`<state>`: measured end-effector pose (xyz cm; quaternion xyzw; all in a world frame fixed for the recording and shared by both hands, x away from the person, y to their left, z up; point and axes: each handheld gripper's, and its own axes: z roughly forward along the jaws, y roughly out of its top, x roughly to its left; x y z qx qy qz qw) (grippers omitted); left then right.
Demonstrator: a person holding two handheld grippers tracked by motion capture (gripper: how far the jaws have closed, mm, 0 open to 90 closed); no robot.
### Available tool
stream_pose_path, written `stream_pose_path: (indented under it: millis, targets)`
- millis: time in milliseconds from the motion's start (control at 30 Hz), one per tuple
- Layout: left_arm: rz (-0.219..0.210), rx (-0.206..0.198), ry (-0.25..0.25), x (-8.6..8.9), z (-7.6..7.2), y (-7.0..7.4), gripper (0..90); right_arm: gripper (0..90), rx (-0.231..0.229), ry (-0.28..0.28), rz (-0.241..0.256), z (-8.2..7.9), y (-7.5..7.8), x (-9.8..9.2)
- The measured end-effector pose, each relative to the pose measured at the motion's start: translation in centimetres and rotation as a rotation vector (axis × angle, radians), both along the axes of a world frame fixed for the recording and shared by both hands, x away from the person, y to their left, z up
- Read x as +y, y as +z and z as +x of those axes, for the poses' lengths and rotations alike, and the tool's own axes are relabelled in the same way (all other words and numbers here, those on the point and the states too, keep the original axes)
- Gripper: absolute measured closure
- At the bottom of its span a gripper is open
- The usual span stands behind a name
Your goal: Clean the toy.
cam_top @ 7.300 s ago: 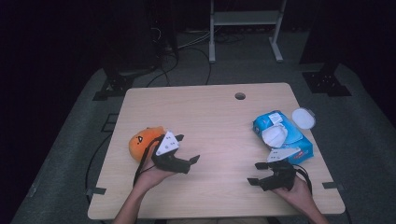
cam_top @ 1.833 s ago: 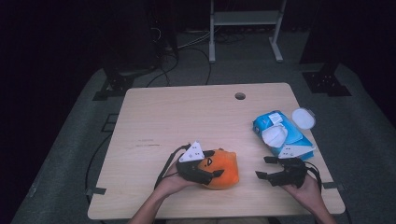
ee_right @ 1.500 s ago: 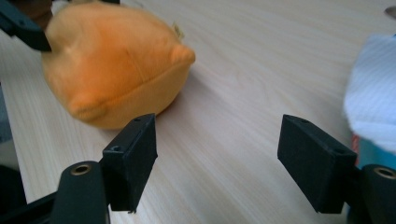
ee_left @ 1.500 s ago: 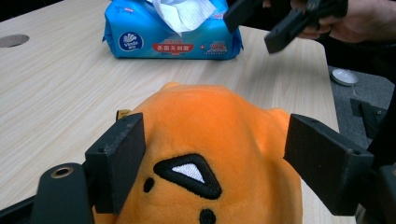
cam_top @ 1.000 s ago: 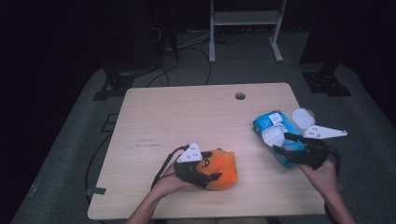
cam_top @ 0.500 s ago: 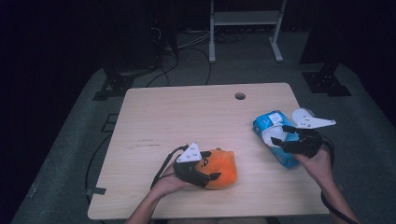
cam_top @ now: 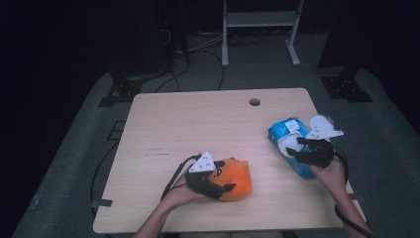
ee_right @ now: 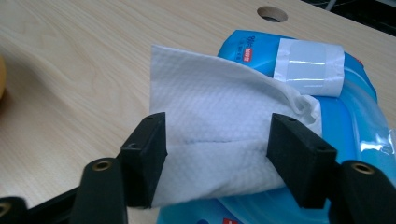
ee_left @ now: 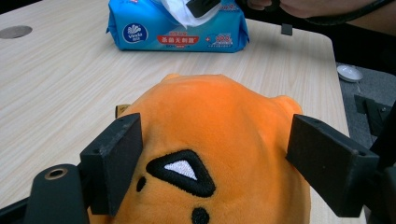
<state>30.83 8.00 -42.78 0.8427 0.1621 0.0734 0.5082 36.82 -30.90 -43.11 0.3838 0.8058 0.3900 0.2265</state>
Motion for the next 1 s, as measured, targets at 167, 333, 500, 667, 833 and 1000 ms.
stream_pose_path:
  millis: [167, 333, 500, 667, 833, 1000]
  targets:
    - [0.004, -0.002, -0.001, 0.0, -0.1, 0.0, 18.5, 46.9, -0.017, -0.021, -0.021, 0.1, -0.4, 0.1]
    - [-0.001, -0.001, -0.001, 0.0, -0.1, 0.0, 18.5, 62.1, -0.05, -0.06, -0.064, -0.1, -0.5, 0.2]
    - [0.0, -0.001, -0.002, 0.1, 0.0, -0.1, 18.5, 68.7, -0.034, -0.071, -0.038, 0.1, -0.6, -0.3]
    - [0.0, 0.002, -0.001, 0.2, 0.0, -0.1, 18.5, 72.1, -0.024, -0.07, -0.022, 0.1, -0.5, -0.3]
    - [0.003, 0.0, -0.003, 0.2, 0.0, -0.1, 18.5, 72.8, -0.026, -0.074, -0.02, 0.1, -0.5, -0.3]
    - [0.001, 0.003, -0.003, 0.3, 0.0, -0.1, 18.5, 73.5, 0.01, -0.057, 0.031, 0.4, -0.3, -0.9]
